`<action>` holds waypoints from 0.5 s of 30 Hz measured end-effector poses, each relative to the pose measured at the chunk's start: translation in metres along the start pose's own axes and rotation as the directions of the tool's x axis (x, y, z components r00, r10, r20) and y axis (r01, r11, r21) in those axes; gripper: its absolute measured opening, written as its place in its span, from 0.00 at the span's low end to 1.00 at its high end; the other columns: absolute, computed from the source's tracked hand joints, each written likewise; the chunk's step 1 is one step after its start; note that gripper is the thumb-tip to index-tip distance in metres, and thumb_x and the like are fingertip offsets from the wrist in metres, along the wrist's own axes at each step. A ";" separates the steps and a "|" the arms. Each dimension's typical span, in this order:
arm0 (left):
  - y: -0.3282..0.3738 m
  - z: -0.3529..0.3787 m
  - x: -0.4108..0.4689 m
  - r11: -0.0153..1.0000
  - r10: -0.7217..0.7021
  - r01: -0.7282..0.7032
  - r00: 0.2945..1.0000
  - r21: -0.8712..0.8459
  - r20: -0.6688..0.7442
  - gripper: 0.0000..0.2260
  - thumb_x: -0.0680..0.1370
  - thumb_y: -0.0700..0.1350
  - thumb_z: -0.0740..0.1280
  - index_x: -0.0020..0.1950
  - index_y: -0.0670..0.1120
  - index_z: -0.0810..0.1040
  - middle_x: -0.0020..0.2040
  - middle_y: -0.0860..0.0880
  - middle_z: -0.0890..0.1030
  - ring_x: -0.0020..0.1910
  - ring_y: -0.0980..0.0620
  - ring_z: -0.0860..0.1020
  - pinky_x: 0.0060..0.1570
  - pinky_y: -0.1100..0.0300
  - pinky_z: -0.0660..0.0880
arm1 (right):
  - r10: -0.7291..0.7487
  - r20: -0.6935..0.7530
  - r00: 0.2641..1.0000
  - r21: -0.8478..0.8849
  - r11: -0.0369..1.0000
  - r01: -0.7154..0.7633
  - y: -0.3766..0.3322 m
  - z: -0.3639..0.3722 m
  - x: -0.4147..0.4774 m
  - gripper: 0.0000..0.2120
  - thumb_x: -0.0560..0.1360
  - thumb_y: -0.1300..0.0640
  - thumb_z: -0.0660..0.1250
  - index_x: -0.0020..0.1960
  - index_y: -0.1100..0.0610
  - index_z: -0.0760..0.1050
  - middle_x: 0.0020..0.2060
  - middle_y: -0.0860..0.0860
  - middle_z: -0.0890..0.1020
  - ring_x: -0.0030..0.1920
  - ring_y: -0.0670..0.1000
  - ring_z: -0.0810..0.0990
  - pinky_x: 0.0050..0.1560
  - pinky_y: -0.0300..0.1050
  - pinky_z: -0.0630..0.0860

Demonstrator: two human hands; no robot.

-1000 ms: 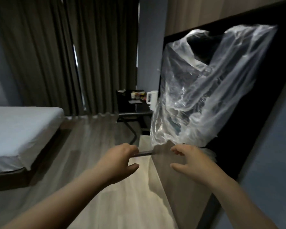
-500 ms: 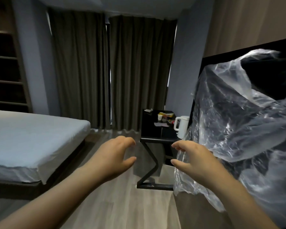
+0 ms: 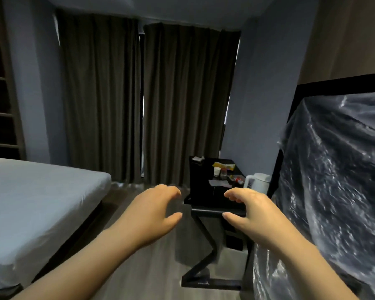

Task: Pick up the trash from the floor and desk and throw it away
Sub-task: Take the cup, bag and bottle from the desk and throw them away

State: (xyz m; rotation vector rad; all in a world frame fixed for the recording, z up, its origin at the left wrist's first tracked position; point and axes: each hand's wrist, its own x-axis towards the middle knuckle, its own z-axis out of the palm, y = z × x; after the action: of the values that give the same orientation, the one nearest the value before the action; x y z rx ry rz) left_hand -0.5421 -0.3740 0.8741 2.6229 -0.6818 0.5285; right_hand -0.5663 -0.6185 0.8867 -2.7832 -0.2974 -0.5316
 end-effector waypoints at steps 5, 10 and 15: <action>-0.057 0.026 0.070 1.000 0.007 -0.006 0.999 -0.027 0.051 0.21 0.76 0.56 0.65 0.67 0.55 0.69 0.62 0.56 0.75 0.61 0.56 0.73 0.61 0.60 0.71 | 0.052 0.014 0.999 0.016 0.999 -0.052 0.013 0.038 0.077 0.23 0.73 0.45 0.67 0.67 0.44 0.70 0.61 0.39 0.75 0.62 0.39 0.71 0.61 0.34 0.69; -0.103 0.057 0.137 0.999 0.013 -0.011 0.996 -0.030 0.084 0.20 0.76 0.57 0.64 0.67 0.55 0.69 0.62 0.57 0.74 0.61 0.57 0.73 0.61 0.60 0.71 | 0.077 0.037 0.996 0.015 0.997 -0.078 0.039 0.073 0.146 0.23 0.73 0.44 0.68 0.67 0.43 0.69 0.61 0.38 0.74 0.62 0.38 0.71 0.61 0.34 0.69; -0.146 0.090 0.211 1.000 0.011 -0.010 0.997 -0.024 0.071 0.21 0.76 0.56 0.65 0.67 0.55 0.69 0.63 0.58 0.74 0.62 0.58 0.73 0.61 0.62 0.70 | 0.074 0.050 0.996 0.057 0.995 -0.077 0.077 0.116 0.226 0.23 0.72 0.44 0.67 0.66 0.43 0.70 0.60 0.38 0.75 0.61 0.38 0.72 0.59 0.34 0.70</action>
State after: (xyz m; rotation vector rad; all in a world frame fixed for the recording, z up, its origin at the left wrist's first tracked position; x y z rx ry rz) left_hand -0.2713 -0.3758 0.8520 2.6281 -0.7196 0.4291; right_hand -0.3033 -0.6204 0.8526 -2.7406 -0.2132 -0.4317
